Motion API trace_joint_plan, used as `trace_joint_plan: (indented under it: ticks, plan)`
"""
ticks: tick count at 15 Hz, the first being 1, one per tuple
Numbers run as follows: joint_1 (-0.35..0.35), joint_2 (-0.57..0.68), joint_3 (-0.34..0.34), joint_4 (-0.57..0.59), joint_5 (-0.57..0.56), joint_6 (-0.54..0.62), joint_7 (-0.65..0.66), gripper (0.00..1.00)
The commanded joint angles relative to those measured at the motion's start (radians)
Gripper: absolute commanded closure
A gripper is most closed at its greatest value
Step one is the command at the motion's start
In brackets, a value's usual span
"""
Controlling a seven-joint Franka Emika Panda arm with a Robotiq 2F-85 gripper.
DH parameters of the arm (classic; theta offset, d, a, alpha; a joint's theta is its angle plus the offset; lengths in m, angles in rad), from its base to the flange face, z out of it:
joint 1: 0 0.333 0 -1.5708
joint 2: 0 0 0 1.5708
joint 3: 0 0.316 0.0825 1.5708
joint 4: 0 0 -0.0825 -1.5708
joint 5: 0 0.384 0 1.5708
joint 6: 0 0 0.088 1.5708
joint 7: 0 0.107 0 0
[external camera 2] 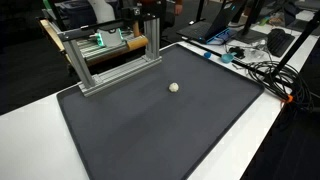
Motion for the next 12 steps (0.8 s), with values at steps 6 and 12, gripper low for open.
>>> trace_joint_plan:
  ticks: [6, 12]
  plan:
    - [-0.033, -0.071, 0.043, 0.007, -0.096, -0.088, 0.067, 0.00]
    - [-0.015, -0.377, 0.061, -0.016, -0.139, -0.365, 0.156, 0.00]
